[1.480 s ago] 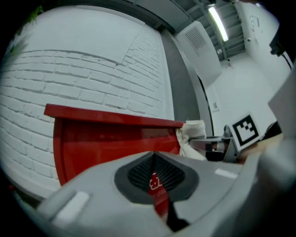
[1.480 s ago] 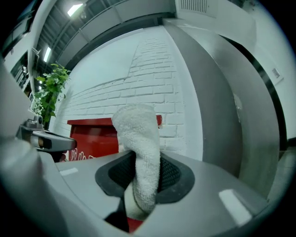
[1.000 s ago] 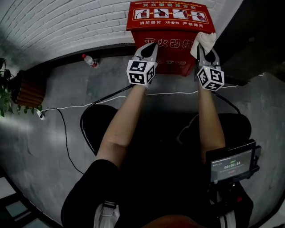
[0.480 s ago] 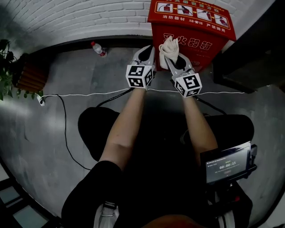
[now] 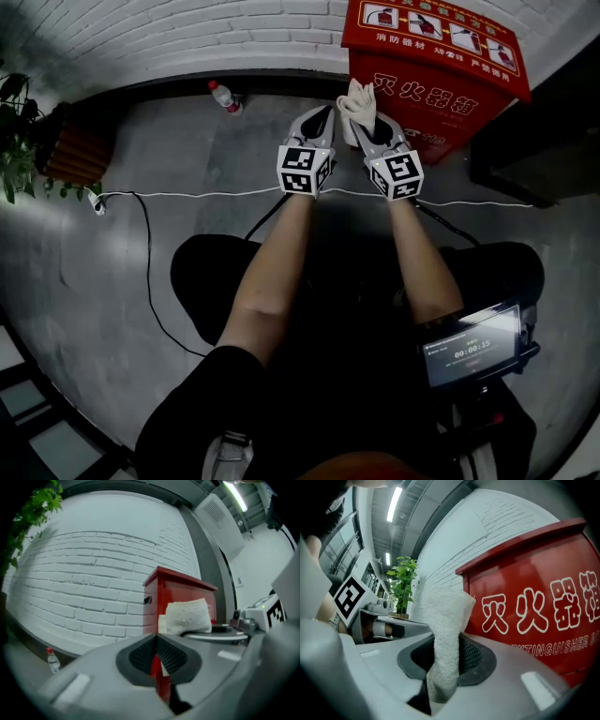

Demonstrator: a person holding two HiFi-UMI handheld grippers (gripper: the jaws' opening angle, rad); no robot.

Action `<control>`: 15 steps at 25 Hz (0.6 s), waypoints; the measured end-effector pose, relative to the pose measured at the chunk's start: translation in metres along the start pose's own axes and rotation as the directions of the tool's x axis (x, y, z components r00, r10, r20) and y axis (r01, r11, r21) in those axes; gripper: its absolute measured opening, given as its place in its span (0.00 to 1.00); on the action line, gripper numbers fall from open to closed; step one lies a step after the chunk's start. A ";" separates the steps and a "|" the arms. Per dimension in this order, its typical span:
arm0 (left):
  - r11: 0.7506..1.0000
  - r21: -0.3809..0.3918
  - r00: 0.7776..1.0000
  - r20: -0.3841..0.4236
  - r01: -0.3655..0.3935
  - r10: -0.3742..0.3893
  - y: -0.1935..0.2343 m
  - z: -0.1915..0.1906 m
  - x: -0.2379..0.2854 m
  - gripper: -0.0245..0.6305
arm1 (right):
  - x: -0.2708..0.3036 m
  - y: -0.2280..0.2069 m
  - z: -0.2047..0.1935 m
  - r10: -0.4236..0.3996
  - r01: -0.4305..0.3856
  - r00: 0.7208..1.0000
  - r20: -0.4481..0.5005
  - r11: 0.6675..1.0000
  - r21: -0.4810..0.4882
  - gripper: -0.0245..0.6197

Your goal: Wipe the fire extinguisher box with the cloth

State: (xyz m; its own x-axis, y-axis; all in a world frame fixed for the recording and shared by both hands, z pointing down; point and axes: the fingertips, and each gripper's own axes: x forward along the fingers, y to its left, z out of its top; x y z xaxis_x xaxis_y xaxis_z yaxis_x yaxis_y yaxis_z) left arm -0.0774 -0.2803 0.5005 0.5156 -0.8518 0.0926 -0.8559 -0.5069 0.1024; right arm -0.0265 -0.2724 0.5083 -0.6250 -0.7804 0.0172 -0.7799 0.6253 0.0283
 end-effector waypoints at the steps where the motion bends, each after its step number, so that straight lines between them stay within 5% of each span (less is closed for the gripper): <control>1: 1.000 0.004 1.000 -0.019 0.001 0.000 0.000 -0.008 0.001 0.04 | 0.003 -0.004 -0.007 -0.025 0.024 1.000 -0.017 1.000 -0.008 0.20; 7: 0.999 0.015 0.997 -0.060 0.045 -0.044 -0.018 -0.033 0.014 0.04 | 0.000 -0.052 -0.029 -0.223 0.225 0.972 -0.076 0.974 0.016 0.20; 15: 0.994 -0.004 0.993 -0.045 0.109 -0.109 -0.057 -0.032 0.038 0.04 | -0.025 -0.079 -0.032 -0.315 0.317 0.947 -0.060 0.948 0.028 0.20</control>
State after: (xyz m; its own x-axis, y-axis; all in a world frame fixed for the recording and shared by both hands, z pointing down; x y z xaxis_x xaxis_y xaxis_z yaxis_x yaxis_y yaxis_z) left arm -0.0074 -0.2799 0.5297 0.6072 -0.7845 0.1257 -0.7944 -0.5962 0.1162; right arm 0.0520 -0.3026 0.5374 -0.3443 -0.9364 0.0675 -0.9384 0.3454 0.0048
